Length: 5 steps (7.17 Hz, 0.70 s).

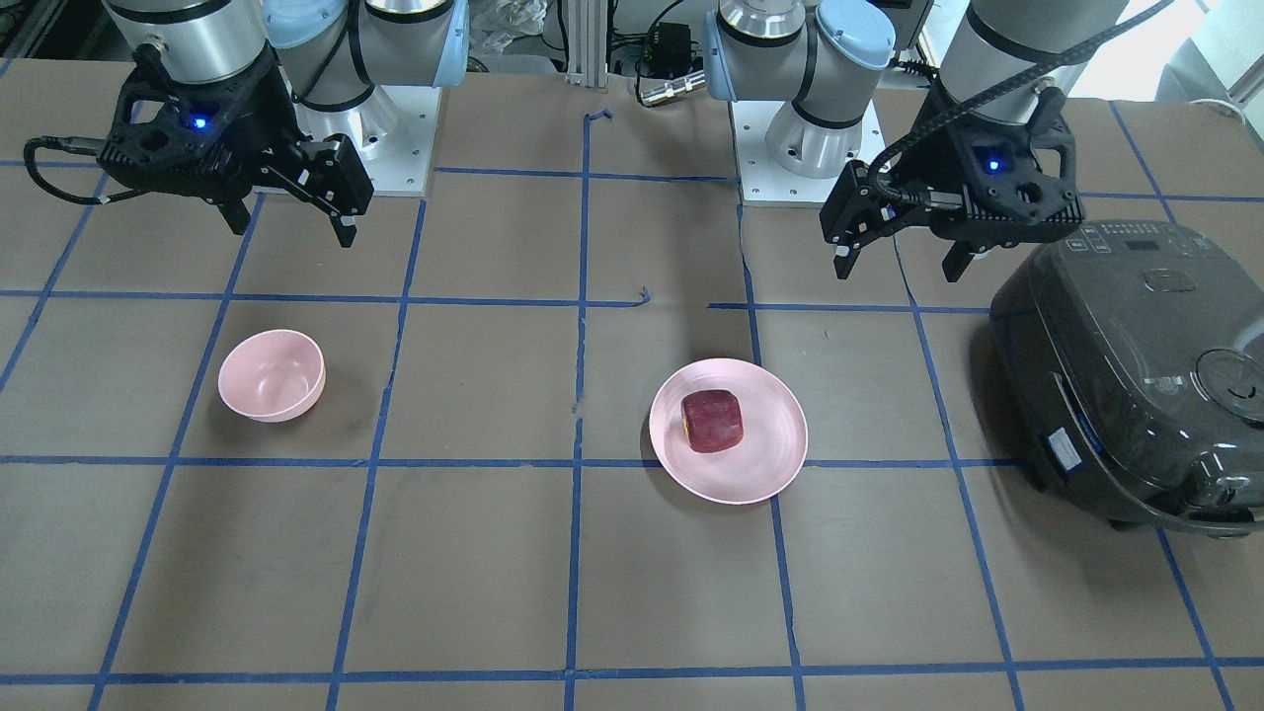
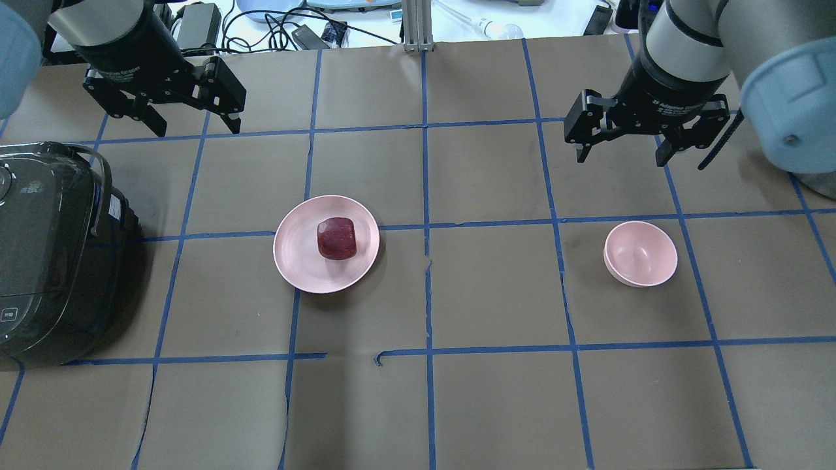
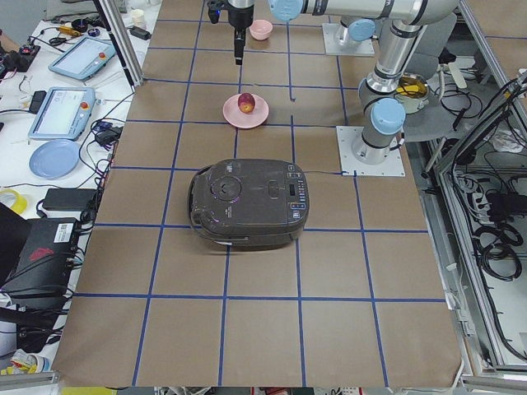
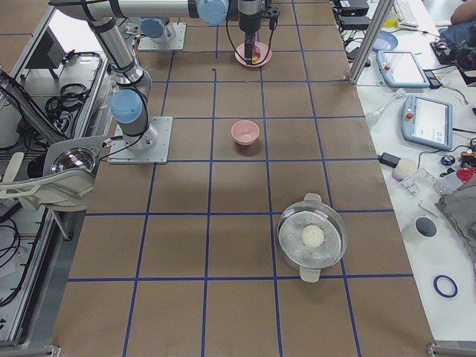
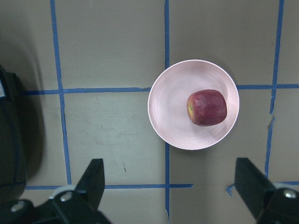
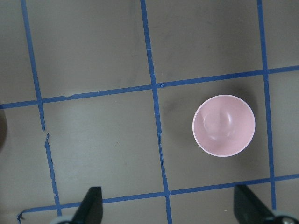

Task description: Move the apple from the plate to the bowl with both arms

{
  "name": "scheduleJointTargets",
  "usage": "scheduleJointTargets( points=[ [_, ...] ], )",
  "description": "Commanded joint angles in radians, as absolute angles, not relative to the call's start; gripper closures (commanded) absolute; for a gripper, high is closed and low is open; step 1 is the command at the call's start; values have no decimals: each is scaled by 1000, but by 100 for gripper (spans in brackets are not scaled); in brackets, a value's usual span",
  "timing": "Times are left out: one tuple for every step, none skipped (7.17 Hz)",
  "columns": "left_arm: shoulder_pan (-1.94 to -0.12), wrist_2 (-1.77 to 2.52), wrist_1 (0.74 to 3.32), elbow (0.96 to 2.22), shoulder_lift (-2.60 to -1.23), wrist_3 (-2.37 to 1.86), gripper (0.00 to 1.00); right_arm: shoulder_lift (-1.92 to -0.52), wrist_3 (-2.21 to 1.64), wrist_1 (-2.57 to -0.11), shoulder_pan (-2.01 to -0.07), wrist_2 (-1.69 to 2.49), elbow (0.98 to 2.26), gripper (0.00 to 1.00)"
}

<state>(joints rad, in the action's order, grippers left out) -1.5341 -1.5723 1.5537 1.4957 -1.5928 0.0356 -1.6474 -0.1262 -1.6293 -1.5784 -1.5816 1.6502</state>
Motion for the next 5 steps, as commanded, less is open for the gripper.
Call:
scheduleJointTargets(
  points=[
    [-1539,-1572,1554,1496,-1594,32,0,-1646,-127,-1628,-1578,-1585,1651,0],
    [-1539,-1572,1554,1496,-1594,32,0,-1644,-127,-1629,-1578,-1583,1651,0],
    [-1539,-1572,1554,1497,-1594,31,0,-1643,-127,-1629,-1578,-1583,1651,0],
    [-1539,-1572,1552,1496,-1597,31,0,-1643,-127,-1628,-1578,-1585,1651,0],
    [-1539,-1571,1552,1494,-1600,29,0,-1646,-127,-1628,-1578,-1585,1652,0]
  ],
)
